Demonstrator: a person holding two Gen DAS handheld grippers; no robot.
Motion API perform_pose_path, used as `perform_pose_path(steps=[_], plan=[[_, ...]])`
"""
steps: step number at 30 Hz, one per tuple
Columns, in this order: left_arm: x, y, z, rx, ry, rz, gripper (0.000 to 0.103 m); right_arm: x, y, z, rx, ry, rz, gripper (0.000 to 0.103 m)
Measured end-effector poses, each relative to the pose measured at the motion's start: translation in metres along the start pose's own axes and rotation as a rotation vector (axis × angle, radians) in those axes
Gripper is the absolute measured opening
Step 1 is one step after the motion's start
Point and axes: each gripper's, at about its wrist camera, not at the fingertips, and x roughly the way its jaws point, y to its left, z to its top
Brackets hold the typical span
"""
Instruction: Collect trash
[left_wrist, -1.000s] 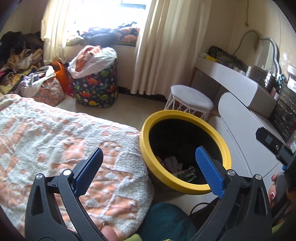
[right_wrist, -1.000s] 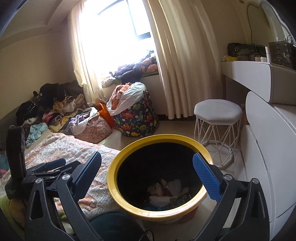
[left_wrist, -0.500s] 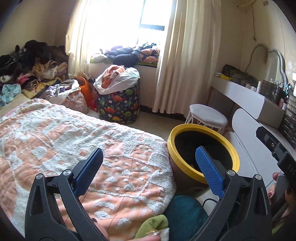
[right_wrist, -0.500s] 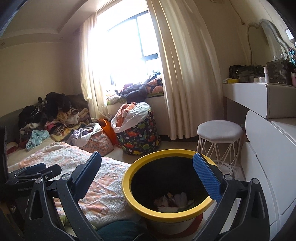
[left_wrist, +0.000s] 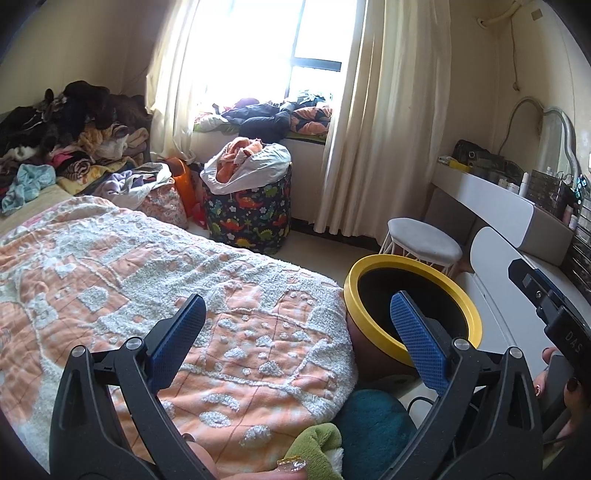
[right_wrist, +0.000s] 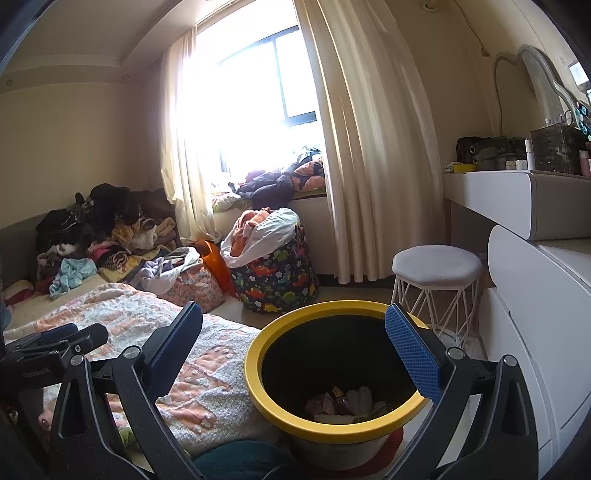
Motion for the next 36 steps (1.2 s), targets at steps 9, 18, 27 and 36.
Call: perform_pose_path(steps=[9, 18, 27, 36], plan=[[-0.0015, 0.0004, -0.0007, -0.001, 0.001, 0.006, 0.092, -0.0017, -0.0001, -0.0023, 0.002, 0.0, 0.002, 0.096], [0.0, -0.001, -0.0027, -0.004, 0.008, 0.024, 0.092, -0.0012, -0.0002, -0.0021, 0.003, -0.001, 0.002, 0.096], [-0.0001, -0.0006, -0.0025, -0.002, 0.008, 0.023, 0.092, -0.0001, -0.0015, -0.0023, 0.004, -0.001, 0.001, 0.096], [-0.0006, -0.0012, -0.0024, -0.003, 0.008, 0.022, 0.092, -0.0001, -0.0016, -0.0024, 0.005, -0.001, 0.001, 0.096]])
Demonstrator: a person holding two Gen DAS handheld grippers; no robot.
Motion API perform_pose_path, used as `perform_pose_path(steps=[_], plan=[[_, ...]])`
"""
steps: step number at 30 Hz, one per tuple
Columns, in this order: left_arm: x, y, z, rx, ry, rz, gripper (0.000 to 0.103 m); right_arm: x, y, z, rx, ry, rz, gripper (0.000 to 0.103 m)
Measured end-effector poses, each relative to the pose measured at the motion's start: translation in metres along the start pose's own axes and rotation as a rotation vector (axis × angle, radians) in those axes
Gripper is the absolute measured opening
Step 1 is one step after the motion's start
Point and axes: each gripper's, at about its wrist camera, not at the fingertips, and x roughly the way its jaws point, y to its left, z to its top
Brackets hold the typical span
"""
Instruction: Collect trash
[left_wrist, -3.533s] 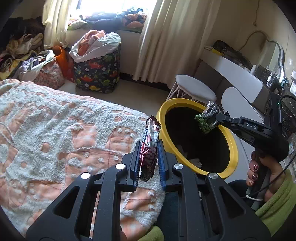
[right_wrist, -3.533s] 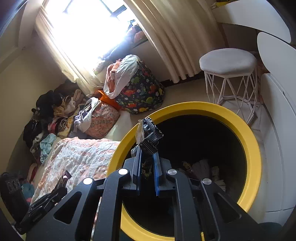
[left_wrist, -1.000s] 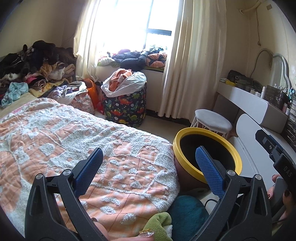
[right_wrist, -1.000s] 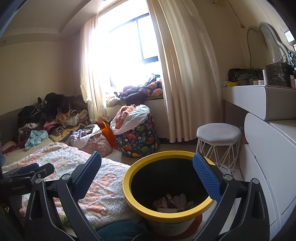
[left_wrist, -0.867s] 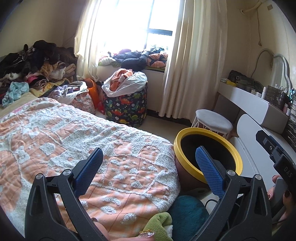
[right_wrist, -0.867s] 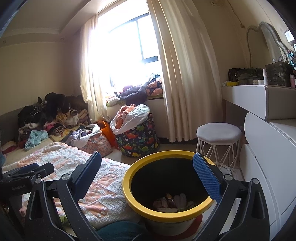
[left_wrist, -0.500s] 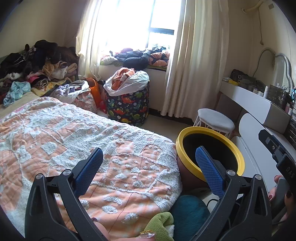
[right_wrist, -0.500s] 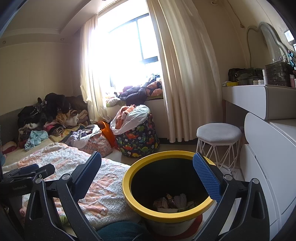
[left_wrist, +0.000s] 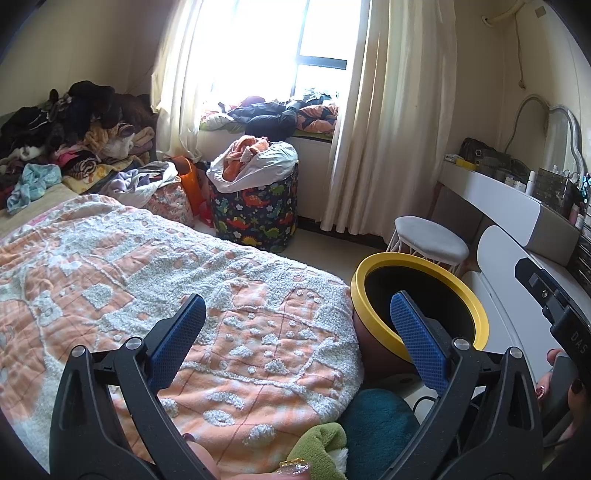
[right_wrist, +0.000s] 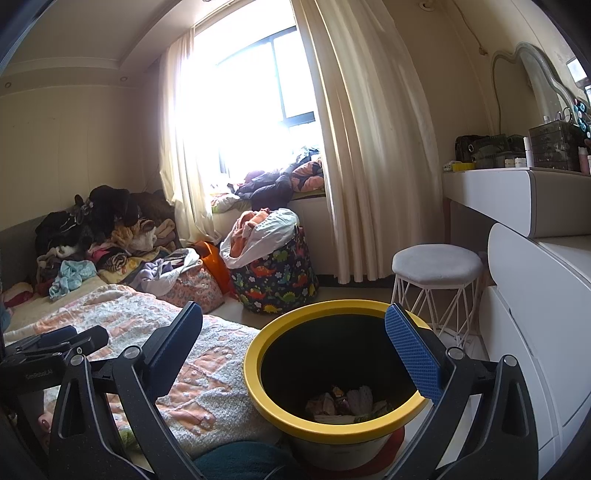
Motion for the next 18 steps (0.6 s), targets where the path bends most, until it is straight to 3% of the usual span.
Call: perform_pose_path(steps=[18], plan=[[0.0, -0.0008, 0.001, 0.0, -0.003, -0.003, 0.092, 0.0001, -0.0005, -0.0004, 0.001, 0.0, 0.001, 0.096]])
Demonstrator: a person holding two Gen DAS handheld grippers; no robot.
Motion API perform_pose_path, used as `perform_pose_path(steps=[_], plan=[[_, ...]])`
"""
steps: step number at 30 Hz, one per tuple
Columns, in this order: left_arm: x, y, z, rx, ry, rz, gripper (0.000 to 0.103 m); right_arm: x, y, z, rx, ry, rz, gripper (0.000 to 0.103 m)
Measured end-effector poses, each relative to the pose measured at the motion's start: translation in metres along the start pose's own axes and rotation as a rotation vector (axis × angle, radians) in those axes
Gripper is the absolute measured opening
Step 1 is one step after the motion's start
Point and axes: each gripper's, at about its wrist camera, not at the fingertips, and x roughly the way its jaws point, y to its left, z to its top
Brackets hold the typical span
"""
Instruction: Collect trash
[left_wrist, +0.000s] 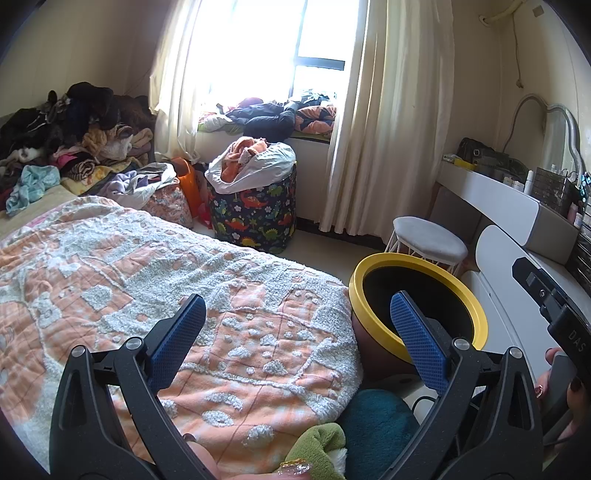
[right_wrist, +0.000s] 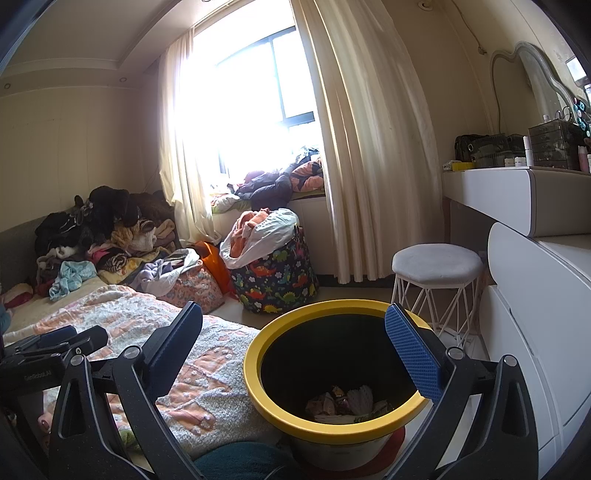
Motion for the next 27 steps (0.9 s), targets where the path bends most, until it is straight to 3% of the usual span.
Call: perform_pose_path(steps=[13, 15, 18, 20, 22, 25, 27], plan=[[0.005, 0.006, 0.001, -0.024, 0.025, 0.012, 0.092, 0.004, 0.002, 0.001, -0.003, 0.009, -0.006, 0.096], [0.005, 0.015, 0.001, -0.045, 0.039, 0.036, 0.092, 0.008, 0.014, 0.007, -0.033, 0.013, 0.012, 0.096], [-0.001, 0.048, -0.003, -0.109, 0.062, 0.096, 0.092, 0.022, 0.051, 0.021, -0.098, 0.036, 0.116, 0.096], [-0.008, 0.084, -0.007, -0.185, 0.085, 0.165, 0.092, 0.036, 0.094, 0.027, -0.175, 0.079, 0.215, 0.096], [-0.022, 0.136, -0.015, -0.278, 0.093, 0.301, 0.092, 0.055, 0.147, 0.026, -0.252, 0.169, 0.367, 0.097], [-0.049, 0.219, -0.035, -0.448, 0.121, 0.55, 0.092, 0.086, 0.245, 0.0, -0.412, 0.371, 0.556, 0.097], [-0.071, 0.275, -0.053, -0.564, 0.159, 0.725, 0.092, 0.106, 0.314, -0.035, -0.497, 0.549, 0.652, 0.097]])
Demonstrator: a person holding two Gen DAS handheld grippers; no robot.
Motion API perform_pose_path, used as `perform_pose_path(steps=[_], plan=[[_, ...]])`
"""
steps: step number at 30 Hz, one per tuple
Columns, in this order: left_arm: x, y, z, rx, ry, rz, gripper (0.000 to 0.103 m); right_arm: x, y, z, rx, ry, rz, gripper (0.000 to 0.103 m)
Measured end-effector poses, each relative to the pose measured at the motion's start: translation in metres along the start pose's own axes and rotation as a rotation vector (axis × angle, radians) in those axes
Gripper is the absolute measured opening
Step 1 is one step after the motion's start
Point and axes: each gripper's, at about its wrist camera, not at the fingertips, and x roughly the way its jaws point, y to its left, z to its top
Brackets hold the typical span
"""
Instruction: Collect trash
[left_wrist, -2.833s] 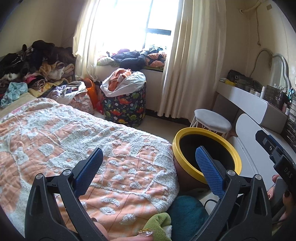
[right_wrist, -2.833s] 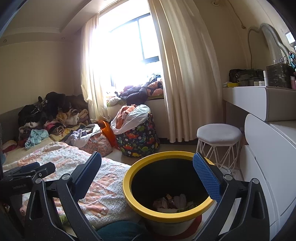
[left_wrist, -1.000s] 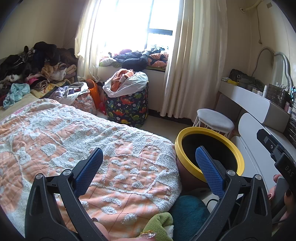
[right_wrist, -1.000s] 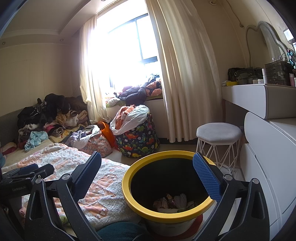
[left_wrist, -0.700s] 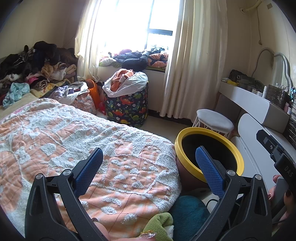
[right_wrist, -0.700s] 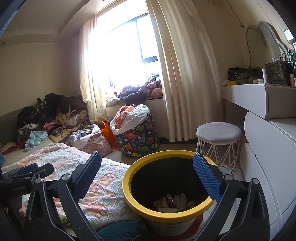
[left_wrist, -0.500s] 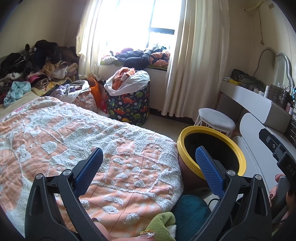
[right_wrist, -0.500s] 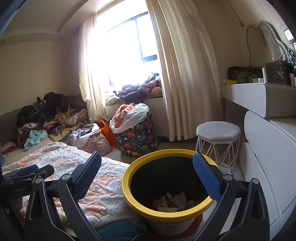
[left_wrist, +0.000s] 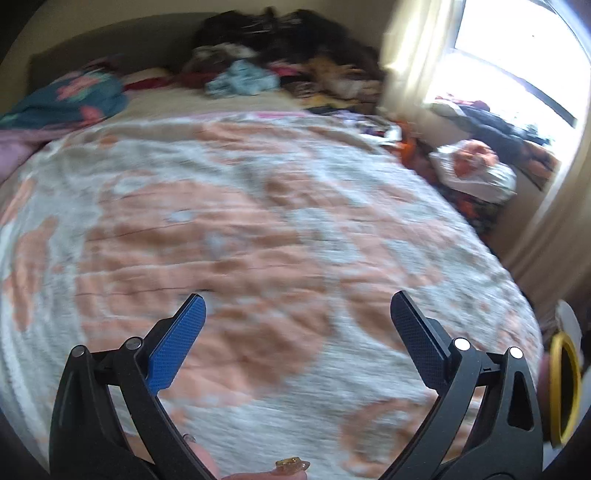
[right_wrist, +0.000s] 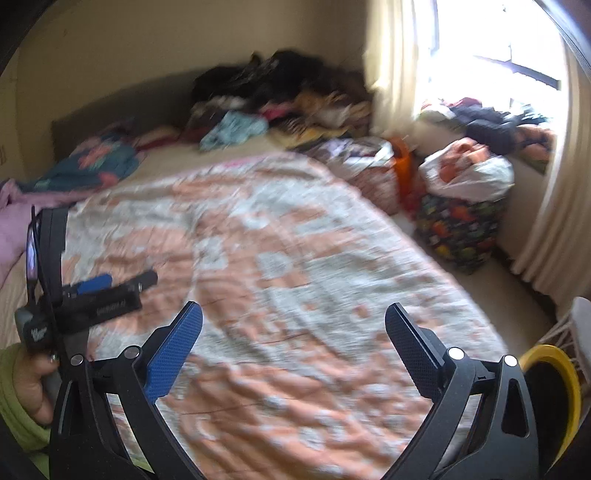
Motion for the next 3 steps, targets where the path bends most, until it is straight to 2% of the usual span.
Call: perform_pose_path(steps=[3], plan=[[0.03, 0.065, 0.012, -0.08, 0.031, 0.197, 0.092, 0.086, 0.068, 0.01, -0.096, 0.184, 0.126, 0.096]])
